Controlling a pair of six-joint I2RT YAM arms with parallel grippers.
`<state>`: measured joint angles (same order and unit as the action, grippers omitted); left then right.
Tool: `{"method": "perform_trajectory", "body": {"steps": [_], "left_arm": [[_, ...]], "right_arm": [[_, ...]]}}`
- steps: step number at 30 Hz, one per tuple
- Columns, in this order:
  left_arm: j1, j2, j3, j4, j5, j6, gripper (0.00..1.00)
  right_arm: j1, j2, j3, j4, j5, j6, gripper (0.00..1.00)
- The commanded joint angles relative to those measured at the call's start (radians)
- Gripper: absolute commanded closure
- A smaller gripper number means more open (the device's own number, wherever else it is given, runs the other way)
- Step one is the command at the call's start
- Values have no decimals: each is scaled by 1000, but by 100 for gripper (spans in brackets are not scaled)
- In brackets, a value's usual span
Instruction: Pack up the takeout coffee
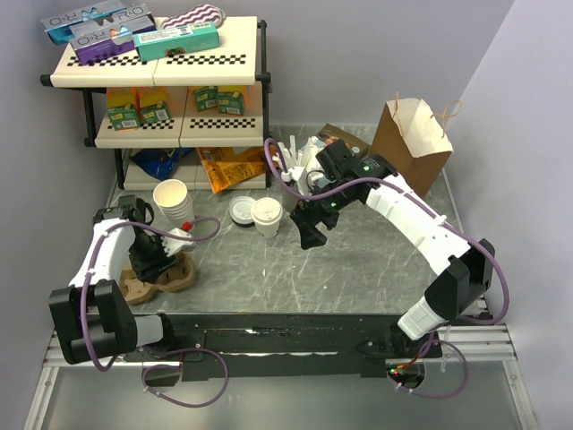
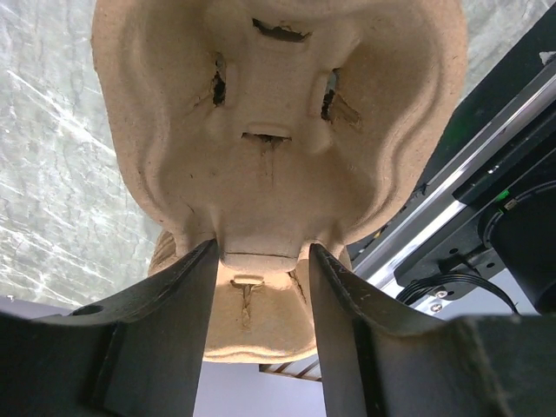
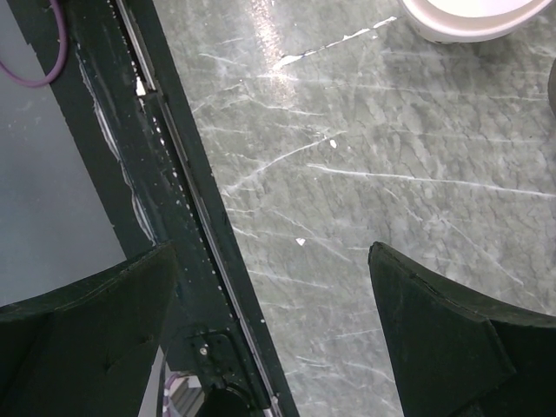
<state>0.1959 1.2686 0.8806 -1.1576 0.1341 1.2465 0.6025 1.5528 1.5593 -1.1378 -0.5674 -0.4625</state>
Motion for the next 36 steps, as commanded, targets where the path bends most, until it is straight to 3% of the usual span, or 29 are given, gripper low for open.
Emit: {"method": "perform_trajectory", "body": {"steps": [1, 9, 12, 13, 15, 19, 22, 25, 27, 31, 35, 36], "left_arm": [[4, -2, 12, -40, 56, 30, 50], [4, -2, 3, -8, 33, 16, 65], [4, -2, 20, -19, 24, 2, 80], [4, -2, 33, -28, 22, -10, 92], [4, -6, 53, -43, 10, -22, 98], [25, -20, 151, -102, 35, -38, 99], [83, 17, 251, -181, 137, -54, 99], [83, 43, 259, -163, 26, -126, 99], [100, 46, 312, -220, 48, -131, 99], [106, -27, 400, -218, 136, -138, 99], [31, -52, 442, -218, 234, -223, 99], [-42, -54, 451, -217, 243, -254, 99]], "right_arm": [[0, 21, 56, -14, -3, -10, 3], [0, 38, 64, -8, -12, -1, 3], [0, 44, 68, -8, -12, -1, 3], [-1, 46, 68, -8, -14, -1, 3], [0, 44, 67, -2, -25, -4, 3], [-1, 39, 70, 16, -48, -1, 4], [-4, 29, 73, 42, -68, 8, 4], [-7, 13, 73, 68, -81, 18, 4], [-17, -10, 74, 91, -77, 44, 3], [-67, -62, 100, 244, -55, 126, 4], [-168, -100, 182, 371, 52, 174, 4], [-241, -100, 230, 394, 67, 188, 5]]}}
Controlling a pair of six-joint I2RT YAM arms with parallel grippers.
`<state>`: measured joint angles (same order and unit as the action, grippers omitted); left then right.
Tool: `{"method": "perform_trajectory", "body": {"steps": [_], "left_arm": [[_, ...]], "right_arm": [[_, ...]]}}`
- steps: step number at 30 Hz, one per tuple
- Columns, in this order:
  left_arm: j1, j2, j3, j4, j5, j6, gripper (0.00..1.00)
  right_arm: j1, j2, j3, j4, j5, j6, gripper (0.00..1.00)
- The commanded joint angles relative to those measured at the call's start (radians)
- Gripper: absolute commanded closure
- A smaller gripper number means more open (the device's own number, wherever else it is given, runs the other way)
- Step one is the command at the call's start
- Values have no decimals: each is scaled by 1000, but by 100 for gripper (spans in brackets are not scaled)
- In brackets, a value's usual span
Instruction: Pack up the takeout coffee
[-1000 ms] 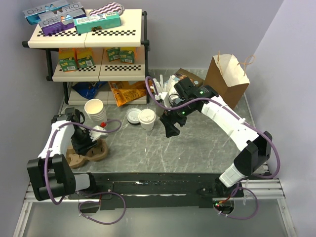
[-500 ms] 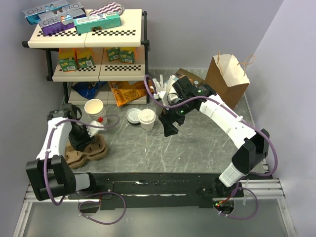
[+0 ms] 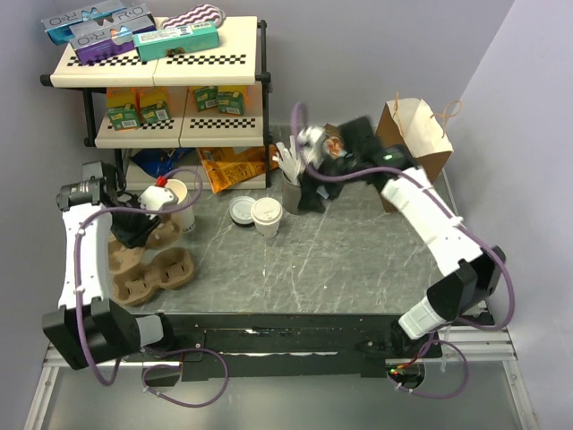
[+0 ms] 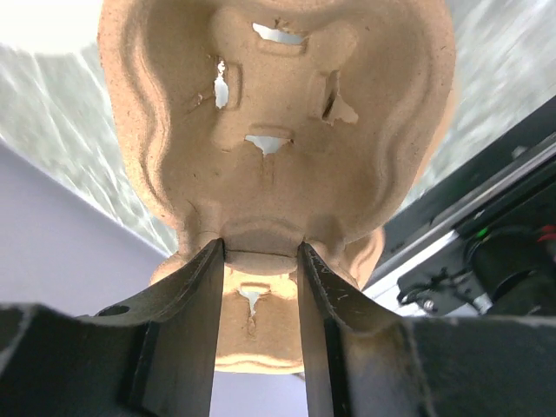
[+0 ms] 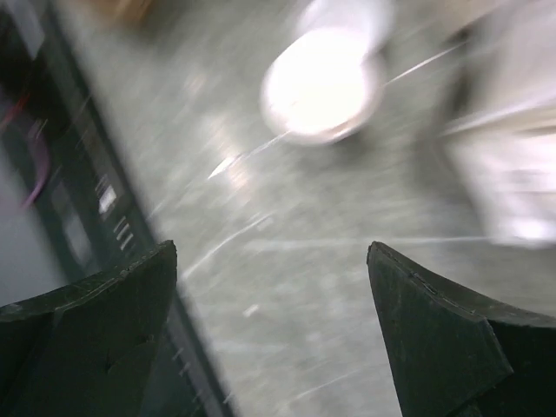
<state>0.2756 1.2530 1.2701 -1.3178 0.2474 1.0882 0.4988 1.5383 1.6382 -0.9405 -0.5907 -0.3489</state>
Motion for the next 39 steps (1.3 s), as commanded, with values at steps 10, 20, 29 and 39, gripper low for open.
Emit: {"method": "perform_trajectory", "body": {"steps": [10, 20, 29, 39], "left_arm": [[-505, 45, 114, -44, 261, -316, 99], [-670, 63, 91, -24, 216, -361, 99], [-708, 22, 66, 9, 227, -406, 99], [-714, 3, 23, -1, 211, -410, 99]], "right_arm": [[-356, -224, -7, 644, 649, 38, 18], [-604, -181, -32, 585, 775, 45, 21], [-661, -50, 11, 496, 710, -25, 20], [-718, 84, 78, 516, 661, -88, 22]]}}
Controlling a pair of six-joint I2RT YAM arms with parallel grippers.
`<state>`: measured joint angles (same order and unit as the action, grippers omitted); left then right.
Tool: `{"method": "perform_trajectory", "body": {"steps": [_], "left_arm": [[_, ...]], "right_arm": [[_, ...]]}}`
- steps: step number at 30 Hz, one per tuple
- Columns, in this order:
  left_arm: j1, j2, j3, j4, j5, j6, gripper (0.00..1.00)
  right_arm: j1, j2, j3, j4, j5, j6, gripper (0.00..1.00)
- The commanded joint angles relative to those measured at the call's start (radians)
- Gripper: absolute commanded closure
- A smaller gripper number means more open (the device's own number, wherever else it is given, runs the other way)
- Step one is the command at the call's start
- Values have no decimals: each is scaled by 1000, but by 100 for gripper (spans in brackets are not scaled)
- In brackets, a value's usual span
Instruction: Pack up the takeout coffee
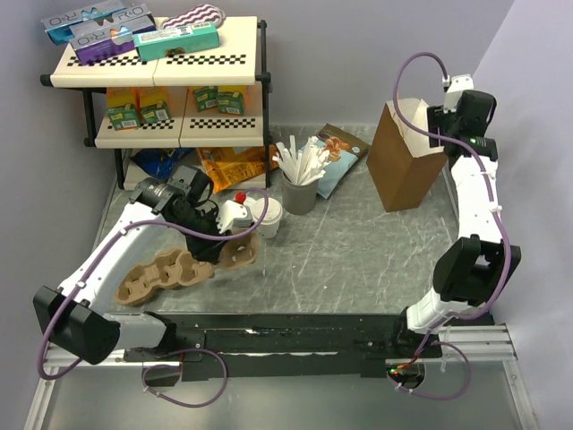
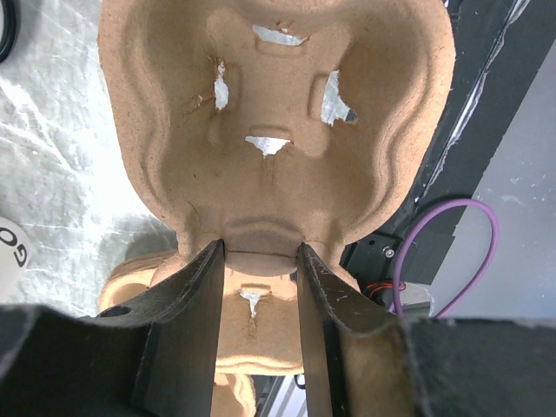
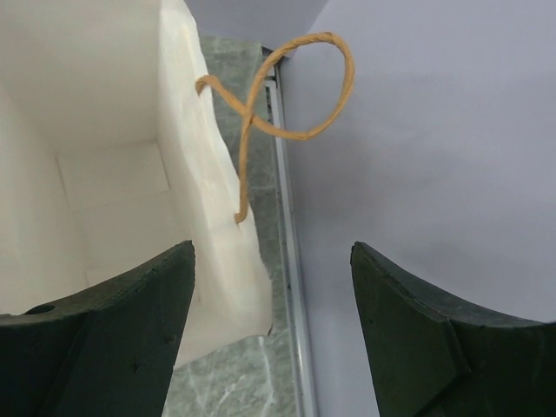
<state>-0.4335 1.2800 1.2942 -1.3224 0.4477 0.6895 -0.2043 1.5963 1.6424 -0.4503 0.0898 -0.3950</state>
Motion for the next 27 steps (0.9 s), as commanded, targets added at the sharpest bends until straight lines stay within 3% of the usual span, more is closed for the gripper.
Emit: {"method": "perform_trajectory", "body": {"steps": [1, 11, 21, 24, 26, 27], "left_arm": [[-7, -25, 1, 3, 8, -10, 99], [-8, -30, -9, 8, 14, -24, 99], [-8, -36, -33, 9, -23, -25, 99], [-8, -36, -30, 12, -29, -28, 99], [-8, -41, -26, 14, -32, -27, 99], [-8, -41, -24, 12, -32, -25, 99]], "right_arm": [[-18, 34, 89, 24, -19, -47, 22], [-44, 178, 191, -57, -116, -84, 29], [-66, 192, 166, -111, -234, -59, 39], [-66, 186, 152, -111, -248, -53, 44], [-66, 177, 146, -114, -263, -65, 53], [-67, 175, 142, -120, -278, -70, 62]]}}
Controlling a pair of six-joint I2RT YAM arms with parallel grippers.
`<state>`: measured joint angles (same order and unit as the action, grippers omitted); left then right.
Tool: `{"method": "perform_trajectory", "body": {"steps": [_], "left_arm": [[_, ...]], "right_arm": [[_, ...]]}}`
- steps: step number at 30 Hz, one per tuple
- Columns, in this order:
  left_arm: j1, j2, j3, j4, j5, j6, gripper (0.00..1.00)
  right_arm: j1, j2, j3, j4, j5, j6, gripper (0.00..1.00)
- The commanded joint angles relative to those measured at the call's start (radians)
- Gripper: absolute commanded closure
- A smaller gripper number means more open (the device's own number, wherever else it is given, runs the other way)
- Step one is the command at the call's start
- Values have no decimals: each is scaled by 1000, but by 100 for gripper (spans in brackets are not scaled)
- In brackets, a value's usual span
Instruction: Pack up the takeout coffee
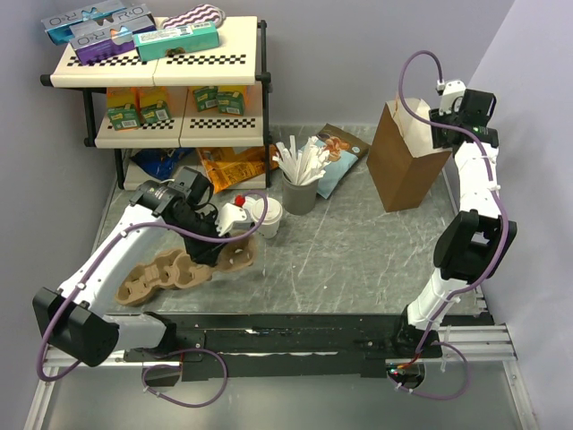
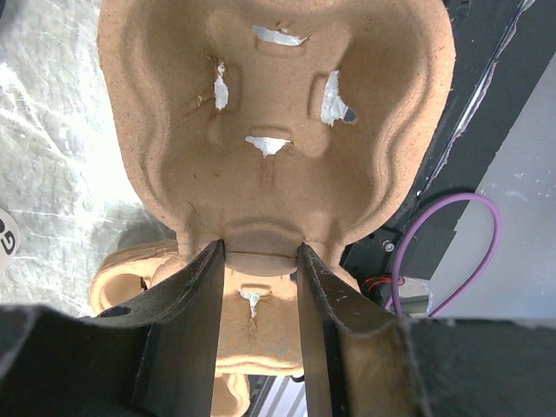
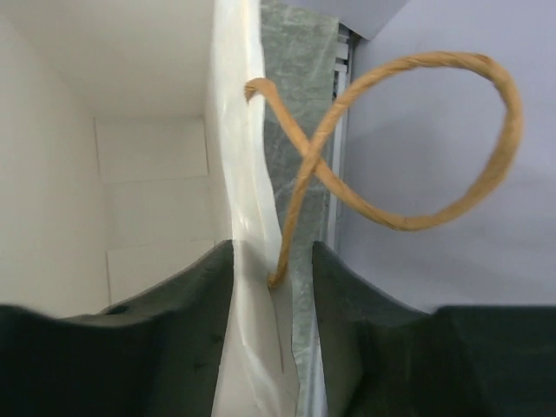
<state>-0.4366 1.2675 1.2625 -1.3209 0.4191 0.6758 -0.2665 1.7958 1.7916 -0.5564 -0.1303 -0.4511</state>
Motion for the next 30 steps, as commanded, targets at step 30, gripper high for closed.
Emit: {"method": "perform_trajectory", "body": {"steps": [30], "left_arm": [[-298, -22, 391, 575, 130, -300, 99]], "right_arm": [[46, -1094, -753, -180, -527, -469, 100]]}}
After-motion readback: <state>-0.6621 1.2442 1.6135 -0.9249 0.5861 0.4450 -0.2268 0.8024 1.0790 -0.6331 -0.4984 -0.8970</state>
